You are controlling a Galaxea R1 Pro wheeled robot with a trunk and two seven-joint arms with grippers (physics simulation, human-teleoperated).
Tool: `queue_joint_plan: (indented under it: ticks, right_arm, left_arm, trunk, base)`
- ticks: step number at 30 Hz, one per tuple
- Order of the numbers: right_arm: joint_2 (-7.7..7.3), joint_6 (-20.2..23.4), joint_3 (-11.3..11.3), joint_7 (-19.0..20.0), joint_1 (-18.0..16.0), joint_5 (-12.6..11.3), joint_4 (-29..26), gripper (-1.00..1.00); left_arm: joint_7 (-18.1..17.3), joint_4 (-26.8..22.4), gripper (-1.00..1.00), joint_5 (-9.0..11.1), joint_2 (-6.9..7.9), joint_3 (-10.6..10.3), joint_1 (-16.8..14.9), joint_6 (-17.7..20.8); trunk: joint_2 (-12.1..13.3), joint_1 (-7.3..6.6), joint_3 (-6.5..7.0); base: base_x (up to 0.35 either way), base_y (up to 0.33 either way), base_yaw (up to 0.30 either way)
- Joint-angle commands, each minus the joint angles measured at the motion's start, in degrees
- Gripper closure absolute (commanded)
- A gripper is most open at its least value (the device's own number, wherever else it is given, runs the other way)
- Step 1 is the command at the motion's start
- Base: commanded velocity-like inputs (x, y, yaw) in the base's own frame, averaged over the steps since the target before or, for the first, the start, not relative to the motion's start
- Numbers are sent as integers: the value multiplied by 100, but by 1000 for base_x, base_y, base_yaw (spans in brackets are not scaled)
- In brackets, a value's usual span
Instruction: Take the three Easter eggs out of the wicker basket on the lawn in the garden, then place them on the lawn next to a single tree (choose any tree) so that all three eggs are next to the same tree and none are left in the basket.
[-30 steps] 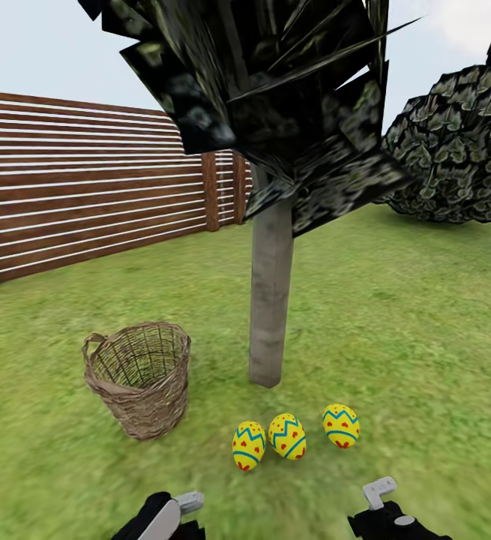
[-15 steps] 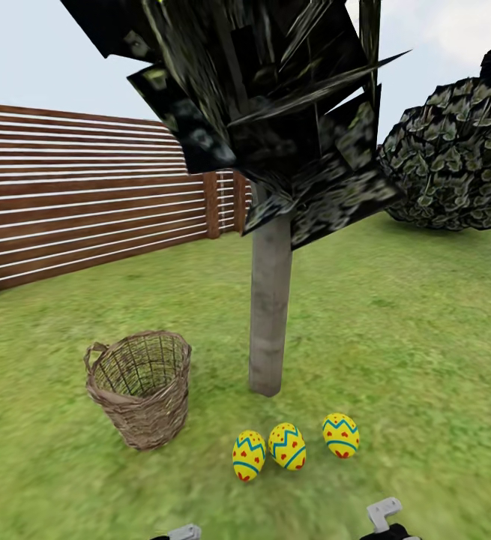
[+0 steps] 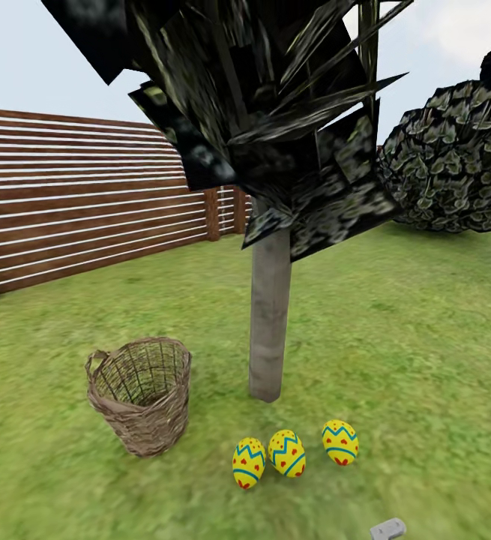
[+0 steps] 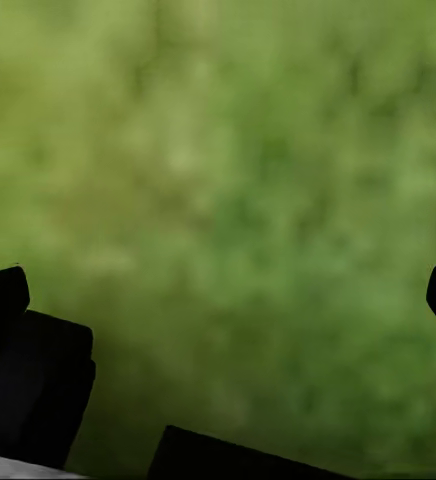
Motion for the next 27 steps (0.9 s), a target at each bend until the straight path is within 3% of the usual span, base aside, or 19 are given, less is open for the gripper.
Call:
queue_joint_plan:
  ticks: [1,3,6,16,27]
  right_arm:
    - [-2,-16,-49,22,10,45,3,-100]
    - [5,-15,-44,21,33,45,5,-100]
    - [8,-19,-44,25,41,45,10,-100]
    - [-8,-23,-49,19,96,29,74,-100]
    - [13,-48,-49,31,517,35,85,-100]
  left_arm:
    - [-115,76,-100,20,7,-43,-3,-3]
    - [-660,258,-100,20,15,-47,-1,-84]
    - [-988,384,-100,20,26,-48,0,-133]
    - [-1063,540,-100,28,7,-48,0,-152]
    - [-1147,852,-100,29,-15,-39,4,-152]
  trunk:
    - [39,-24,13]
    - [119,-68,49]
    - [240,-134,103]
    - [641,-353,283]
    - [1082,-595,480]
  base:
    - [0,0,0]
    - [0,0,0]
    - [0,0,0]
    - [0,0,0]
    - [0,0,0]
